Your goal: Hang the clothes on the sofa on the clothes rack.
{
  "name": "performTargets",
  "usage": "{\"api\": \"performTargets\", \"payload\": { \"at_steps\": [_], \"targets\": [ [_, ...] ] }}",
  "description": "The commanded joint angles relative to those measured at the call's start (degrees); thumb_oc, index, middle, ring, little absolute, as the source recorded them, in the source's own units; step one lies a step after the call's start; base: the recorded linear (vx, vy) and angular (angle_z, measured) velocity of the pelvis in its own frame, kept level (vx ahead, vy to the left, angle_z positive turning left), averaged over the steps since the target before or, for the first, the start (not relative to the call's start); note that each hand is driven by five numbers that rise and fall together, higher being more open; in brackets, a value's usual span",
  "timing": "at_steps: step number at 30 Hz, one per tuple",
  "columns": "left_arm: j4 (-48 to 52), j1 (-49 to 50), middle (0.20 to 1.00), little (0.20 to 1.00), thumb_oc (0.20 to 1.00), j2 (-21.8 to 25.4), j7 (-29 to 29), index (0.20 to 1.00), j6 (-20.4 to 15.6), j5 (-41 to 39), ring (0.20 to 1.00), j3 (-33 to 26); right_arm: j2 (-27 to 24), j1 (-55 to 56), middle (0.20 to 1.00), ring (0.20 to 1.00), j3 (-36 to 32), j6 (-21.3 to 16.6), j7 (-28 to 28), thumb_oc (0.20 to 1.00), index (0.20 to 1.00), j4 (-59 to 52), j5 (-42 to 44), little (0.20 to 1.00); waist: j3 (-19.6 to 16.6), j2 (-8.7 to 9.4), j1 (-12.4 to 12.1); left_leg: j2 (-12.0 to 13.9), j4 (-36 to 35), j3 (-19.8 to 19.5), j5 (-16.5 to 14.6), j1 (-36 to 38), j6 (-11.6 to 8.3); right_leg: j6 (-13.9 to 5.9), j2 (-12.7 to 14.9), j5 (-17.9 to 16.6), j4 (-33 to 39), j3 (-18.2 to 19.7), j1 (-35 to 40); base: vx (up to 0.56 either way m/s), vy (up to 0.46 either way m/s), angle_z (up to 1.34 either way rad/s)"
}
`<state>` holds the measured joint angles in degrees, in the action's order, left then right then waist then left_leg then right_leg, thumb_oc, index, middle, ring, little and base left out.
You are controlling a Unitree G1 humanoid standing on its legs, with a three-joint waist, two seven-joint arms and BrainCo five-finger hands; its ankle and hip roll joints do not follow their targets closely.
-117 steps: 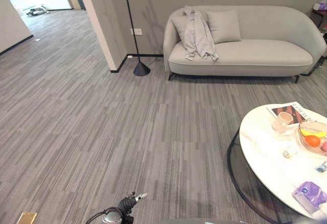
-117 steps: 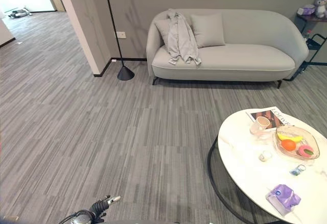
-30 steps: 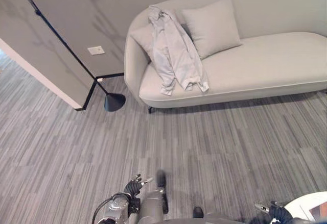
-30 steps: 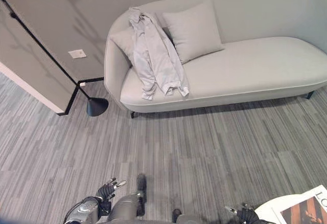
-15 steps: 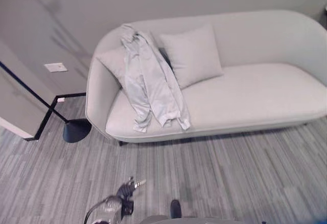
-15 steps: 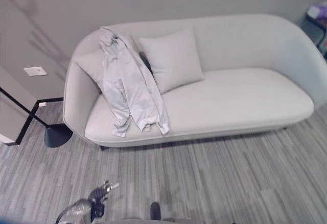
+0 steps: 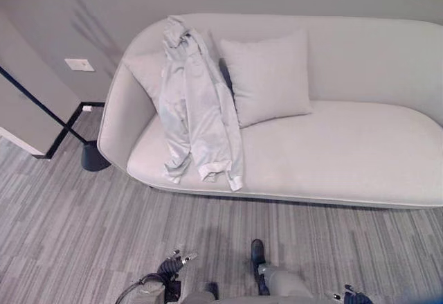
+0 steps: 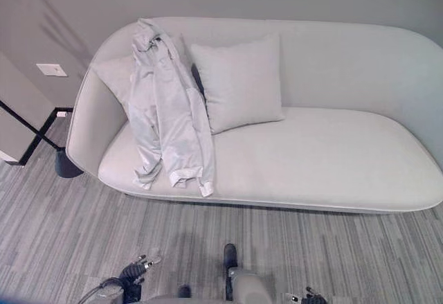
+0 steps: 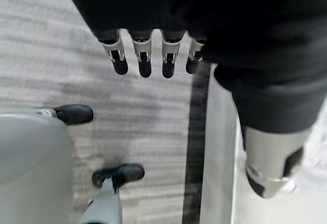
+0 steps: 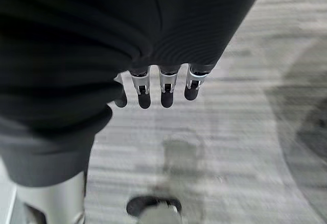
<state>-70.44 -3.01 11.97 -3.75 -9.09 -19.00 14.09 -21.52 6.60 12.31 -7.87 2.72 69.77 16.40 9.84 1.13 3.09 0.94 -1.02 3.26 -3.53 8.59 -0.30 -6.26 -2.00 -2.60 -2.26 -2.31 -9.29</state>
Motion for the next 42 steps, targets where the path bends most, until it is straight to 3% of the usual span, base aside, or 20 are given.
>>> {"api": "performTargets", "payload": {
  "at_steps": [1,2,5,8,9,10,12,14,16,17,18,21,23,26,31,34,35,36,39,42],
  "targets": [
    [-0.14,-1.51,1.000,1.000,1.000,1.67,-0.06,1.000,-1.81,0.97,1.000,-0.34,-1.71,-0.71,1.000,1.000,-0.27,-0.58,-0.01,1.000,1.000,0.70,1.44,1.000,-2.66,0.69,-0.90,-4.17,-2.80,1.22,-1.39,1.03,-1.94,-1.10,0.74,-5.10,2.68,1.26,1.35,0.15,-0.177,0.37],
    [-0.15,-1.51,1.000,1.000,1.000,1.67,-0.06,1.000,-1.81,0.97,1.000,-0.34,-1.71,-0.71,1.000,1.000,-0.27,-0.58,-0.01,1.000,1.000,0.70,1.44,1.000,-2.66,0.69,-0.90,-4.16,-2.75,1.22,-1.43,1.00,-1.95,-1.09,0.74,-5.07,2.65,1.26,1.33,0.11,-0.169,0.07],
    [0.71,-2.11,1.000,1.000,1.000,1.40,-0.16,1.000,-1.72,0.23,1.000,0.33,-2.41,-0.85,1.000,1.000,-0.11,-0.83,-0.06,1.000,1.000,-0.21,1.81,1.000,-2.00,1.28,-0.87,-2.48,7.65,2.51,-2.72,-2.64,-3.55,0.40,1.09,-2.64,1.52,0.90,3.63,0.07,-0.138,-0.02],
    [2.05,-2.49,1.000,1.000,1.000,1.15,0.09,1.000,-1.61,-1.10,1.000,0.51,-3.10,-1.23,1.000,1.000,-0.14,-0.81,0.08,1.000,1.000,-1.62,2.37,1.000,-0.26,2.33,-1.63,-2.21,22.63,2.19,1.75,-10.17,-4.56,1.99,1.90,-1.28,1.33,1.13,5.61,0.05,-0.139,-0.03],
    [2.93,-2.66,1.000,1.000,1.000,1.02,0.33,1.000,-1.61,-1.84,1.000,0.93,-3.38,-1.61,1.000,1.000,0.04,-0.68,-0.16,1.000,1.000,-1.91,2.60,1.000,0.47,2.83,-1.73,-0.43,26.49,3.11,3.78,-13.70,-4.27,2.59,2.71,-0.13,1.29,0.98,6.48,0.06,-0.095,-0.14],
    [2.94,-2.66,1.000,1.000,1.000,1.02,0.33,1.000,-1.60,-1.85,1.000,0.93,-3.38,-1.61,1.000,1.000,0.04,-0.68,-0.16,1.000,1.000,-1.91,2.60,1.000,0.49,2.77,-1.71,-0.38,26.67,3.08,3.68,-13.77,-4.28,2.60,2.66,-0.12,1.28,0.94,6.49,0.09,-0.051,-0.17],
    [3.13,-2.60,1.000,1.000,1.000,0.72,0.30,1.000,-1.65,-2.04,1.000,1.35,-3.59,-1.64,1.000,1.000,-0.13,-0.66,-0.40,1.000,1.000,-2.27,3.00,1.000,0.72,2.75,-2.05,1.71,23.94,4.64,3.67,-15.80,-3.60,2.56,3.65,1.06,1.69,0.53,7.98,0.15,0.036,-0.10],
    [2.69,-2.60,1.000,1.000,1.000,0.40,0.44,1.000,-1.76,-1.87,1.000,1.66,-3.78,-1.67,1.000,1.000,-0.52,-0.80,-0.52,1.000,1.000,-2.69,3.50,1.000,0.51,2.66,-2.44,3.40,16.56,4.15,3.07,-16.37,-3.68,1.71,4.80,1.67,2.54,0.11,8.70,0.22,0.105,0.09],
    [2.35,-3.01,1.000,1.000,1.000,0.05,0.73,1.000,-1.87,-2.11,1.000,2.09,-3.96,-2.09,1.000,1.000,-0.62,-0.97,-1.00,1.000,1.000,-2.53,3.46,1.000,0.57,1.62,-2.79,5.79,7.30,2.12,7.98,-17.40,-5.50,1.19,5.10,2.41,3.18,0.02,9.21,0.17,0.130,0.10],
    [2.34,-3.02,1.000,1.000,1.000,0.04,0.73,1.000,-1.88,-2.11,1.000,2.09,-3.97,-2.09,1.000,1.000,-0.61,-0.98,-0.99,1.000,1.000,-2.53,3.46,1.000,0.70,1.65,-2.70,5.71,6.92,2.06,8.17,-17.08,-5.52,1.20,5.15,2.47,3.20,-0.08,9.42,0.35,0.267,0.08],
    [1.81,-3.59,1.000,1.000,1.000,-0.07,0.80,1.000,-2.10,-2.68,1.000,2.53,-3.94,-2.40,1.000,1.000,-0.45,-0.95,-1.61,1.000,1.000,-1.97,3.13,1.000,0.79,0.75,-3.70,8.41,-2.26,-0.77,12.60,-19.47,-7.74,0.50,5.86,4.22,3.92,0.73,11.19,0.29,0.205,0.19],
    [0.75,-2.99,1.000,1.000,1.000,-0.08,0.65,1.000,-2.08,-2.79,1.000,1.93,-3.86,-2.72,1.000,1.000,0.01,-0.57,-1.11,1.000,1.000,-0.62,1.69,1.000,0.01,0.15,-4.07,9.23,-3.86,-3.00,13.25,-19.73,-9.09,-0.41,6.70,5.44,4.51,2.80,13.13,0.36,0.287,-0.18],
    [0.80,-2.70,1.000,1.000,1.000,-0.03,0.74,1.000,-2.34,-2.84,1.000,1.86,-3.70,-2.70,1.000,1.000,-0.17,-0.53,-0.99,1.000,1.000,-0.34,1.18,1.000,-0.74,-0.46,-4.28,9.05,-3.04,-2.84,14.15,-18.92,-9.66,-1.35,8.04,5.27,4.92,4.04,14.20,0.33,0.338,-0.53],
    [1.44,-3.20,1.000,1.000,1.000,0.67,0.64,1.000,-2.50,-2.08,1.000,2.31,-3.03,-3.56,1.000,1.000,-0.31,-0.37,-0.81,1.000,1.000,-0.22,0.98,1.000,-1.89,0.18,-4.56,7.36,-2.84,-0.59,12.84,-17.98,-8.75,-3.17,11.52,4.25,4.70,5.45,13.27,0.21,0.313,-0.24],
    [2.28,-4.51,1.000,1.000,1.000,2.42,1.27,1.000,-2.62,-1.07,1.000,2.23,-1.39,-5.08,1.000,1.000,0.99,-0.15,-0.67,1.000,1.000,-1.10,0.83,1.000,-3.19,2.42,-5.49,3.00,-3.90,2.08,10.21,-16.71,-5.80,-6.06,16.43,-0.73,3.55,5.88,10.01,0.15,0.273,-0.16],
    [2.86,-4.54,1.000,1.000,1.000,2.99,1.58,1.000,-2.61,-1.15,1.000,1.69,-1.00,-5.34,1.000,1.000,1.44,0.18,-0.62,1.000,1.000,-1.65,0.33,1.000,-3.07,2.86,-5.70,0.17,-3.83,2.22,8.75,-15.89,-3.96,-6.39,18.33,-5.48,-0.01,6.92,8.19,0.13,0.238,-0.07],
    [3.13,-4.68,1.000,1.000,1.000,3.49,1.60,1.000,-2.52,-1.22,1.000,1.73,-0.73,-5.65,1.000,1.000,1.97,0.13,-0.68,1.000,1.000,-2.24,0.37,1.000,-2.57,2.95,-5.77,-0.58,-3.79,2.51,8.23,-15.48,-3.10,-5.97,18.10,-7.92,-2.56,7.27,6.97,0.10,0.159,0.12],
    [3.13,-4.68,1.000,1.000,1.000,3.50,1.60,1.000,-2.52,-1.22,1.000,1.72,-0.73,-5.65,1.000,1.000,1.97,0.13,-0.68,1.000,1.000,-2.24,0.37,1.000,-2.57,2.95,-5.78,-0.58,-3.79,2.52,8.22,-15.47,-3.10,-5.97,18.10,-7.91,-2.58,7.29,6.96,0.09,0.118,0.20],
    [3.48,-4.51,1.000,1.000,1.000,3.79,1.49,1.000,-2.51,-1.09,1.000,1.94,-0.31,-5.14,1.000,1.000,2.60,0.06,-0.44,1.000,1.000,-2.42,0.73,1.000,-2.32,2.42,-5.01,-0.88,-3.98,2.26,7.75,-14.24,-2.35,-4.68,12.12,-3.44,-3.20,9.99,5.50,0.10,0.084,0.17],
    [3.06,-4.87,1.000,1.000,1.000,3.83,1.55,1.000,-2.29,-1.04,1.000,2.34,0.03,-5.66,1.000,1.000,3.66,-0.33,-0.68,1.000,1.000,-2.08,1.13,1.000,-1.73,2.65,-4.89,-1.49,-3.98,3.14,6.76,-13.03,-1.79,-3.02,6.37,-0.80,-0.30,7.09,4.10,0.07,-0.004,0.18]
  ]
}}
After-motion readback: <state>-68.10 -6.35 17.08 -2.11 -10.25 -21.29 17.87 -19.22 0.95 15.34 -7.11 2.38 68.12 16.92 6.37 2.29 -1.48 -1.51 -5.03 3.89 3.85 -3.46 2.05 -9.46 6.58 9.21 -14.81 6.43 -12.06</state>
